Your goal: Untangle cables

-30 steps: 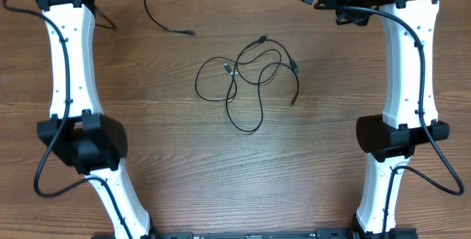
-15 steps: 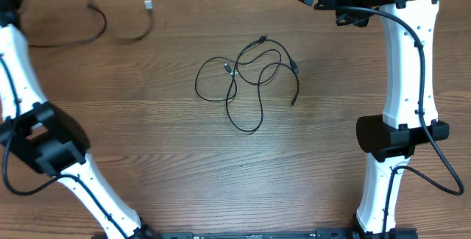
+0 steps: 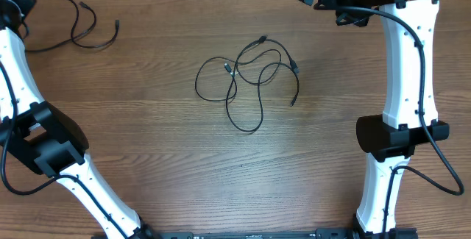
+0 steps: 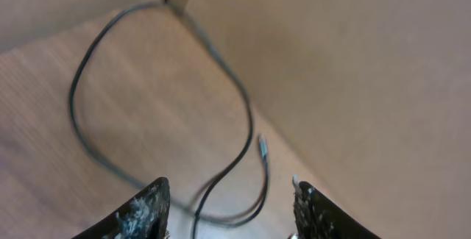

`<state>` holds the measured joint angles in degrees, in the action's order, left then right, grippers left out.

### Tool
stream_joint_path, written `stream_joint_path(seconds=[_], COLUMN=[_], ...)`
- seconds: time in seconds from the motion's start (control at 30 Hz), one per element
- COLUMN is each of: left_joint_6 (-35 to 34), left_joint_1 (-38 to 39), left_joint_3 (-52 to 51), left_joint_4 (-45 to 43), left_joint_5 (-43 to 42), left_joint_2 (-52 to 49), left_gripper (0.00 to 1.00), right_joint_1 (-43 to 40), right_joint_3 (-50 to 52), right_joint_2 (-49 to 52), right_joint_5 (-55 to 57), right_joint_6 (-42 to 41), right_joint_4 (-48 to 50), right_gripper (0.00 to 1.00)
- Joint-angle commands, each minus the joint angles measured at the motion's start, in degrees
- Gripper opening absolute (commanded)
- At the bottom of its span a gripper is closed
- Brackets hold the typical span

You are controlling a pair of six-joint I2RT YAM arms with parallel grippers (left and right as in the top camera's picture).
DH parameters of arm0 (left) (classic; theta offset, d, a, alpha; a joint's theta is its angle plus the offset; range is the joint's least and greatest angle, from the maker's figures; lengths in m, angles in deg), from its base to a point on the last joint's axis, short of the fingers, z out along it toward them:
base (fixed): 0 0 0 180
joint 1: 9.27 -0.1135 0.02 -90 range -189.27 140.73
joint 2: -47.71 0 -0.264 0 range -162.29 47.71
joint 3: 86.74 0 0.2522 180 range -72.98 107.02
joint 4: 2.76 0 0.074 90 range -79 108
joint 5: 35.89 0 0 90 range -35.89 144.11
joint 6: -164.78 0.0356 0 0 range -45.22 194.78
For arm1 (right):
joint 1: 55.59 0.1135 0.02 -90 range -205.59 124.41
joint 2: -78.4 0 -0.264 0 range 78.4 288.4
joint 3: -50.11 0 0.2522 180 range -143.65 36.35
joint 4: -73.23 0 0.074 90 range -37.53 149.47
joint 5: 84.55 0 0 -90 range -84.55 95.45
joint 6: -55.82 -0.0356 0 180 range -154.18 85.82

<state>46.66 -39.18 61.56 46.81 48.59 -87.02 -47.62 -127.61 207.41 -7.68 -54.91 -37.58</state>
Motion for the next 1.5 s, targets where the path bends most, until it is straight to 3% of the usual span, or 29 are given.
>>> stream_joint_path(seconds=[0.0, 0.13, 0.2, 0.47, 0.57, 0.63, 0.7, 0.8, 0.9, 1.1, 1.2, 1.3, 1.33, 1.43, 1.47], left_joint_6=[5.5, 9.8, 12.3, 26.5, 33.2, 34.6, 36.7, 38.9, 40.7, 42.5, 42.3, 40.6, 39.1, 30.0, 26.7], left_joint_1=[2.0, 4.2, 5.2, 5.7, 5.5, 5.5, 5.4, 5.2, 4.8, 4.8, 4.7, 4.8, 4.8, 4.8, 4.8], left_joint_3=[-0.4, -0.6, -0.6, -0.6, -0.6, -0.6, -0.6, -0.6, -0.6, -0.7, -0.7, -0.4, -0.3, 1.4, 2.1], left_joint_4=[4.1, 7.3, 7.3, 6.8, 6.3, 5.1, 3.2, 0.6, -2.8, -4.8, -4.3, -4.4, -4.4, -4.2, -4.1], left_joint_5=[-1.0, 0.7, 2.8, 3.5, 3.7, 4.7, 4.7, 4.5, 3.1, -2.0, -2.0, -1.9, -2.0, -1.8, -1.9], left_joint_2=[-0.7, -1.1, -1.9, -10.7, -13.6, -15.0, -16.0, -17.1, -17.8, -20.7, -22.1, -22.1, -22.0, -21.8, -21.7], left_gripper=[0.55, 0.54, 0.64, 0.72, 0.83, 0.84, 0.95, 0.95, 0.84, 0.84, 0.7, 0.27, 0.19, 0.04, 0.04], right_joint_1=[0.3, 0.3, 0.3, 3.4, 5.1, 5.7, 6.2, 6.3, 6.3, 6.3, 6.3, 6.3, 6.3, 6.3, 6.3], right_joint_3=[-0.2, -0.2, -0.2, 5.6, 11.0, 13.6, 16.0, 17.6, 18.4, 18.4, 18.4, 18.4, 18.4, 18.4, 18.4], right_joint_2=[-0.6, -0.6, -0.6, -0.6, -0.6, -0.6, -0.6, -0.6, -0.6, -0.6, -0.6, -0.6, -0.6, -0.6, -0.6], right_joint_5=[-0.1, -0.1, -0.1, -1.1, -0.9, -0.9, -0.9, -0.9, -0.9, -0.9, -0.9, -0.9, -0.9, -0.9, -0.9], right_joint_6=[0.7, 0.7, 0.6, 0.7, 1.1, 1.1, 1.1, 1.1, 1.1, 1.1, 1.1, 1.1, 1.1, 1.1, 1.1], right_joint_4=[0.0, 0.0, 0.0, 0.4, 1.8, 2.5, 2.7, 2.4, 2.2, 2.6, 2.3, 2.7, 2.9, 3.3, 3.4], right_gripper=[1.0, 1.0, 1.0, 1.0, 1.0, 1.0, 1.0, 1.0, 1.0, 1.0, 1.0, 1.0, 1.0, 1.0, 1.0])
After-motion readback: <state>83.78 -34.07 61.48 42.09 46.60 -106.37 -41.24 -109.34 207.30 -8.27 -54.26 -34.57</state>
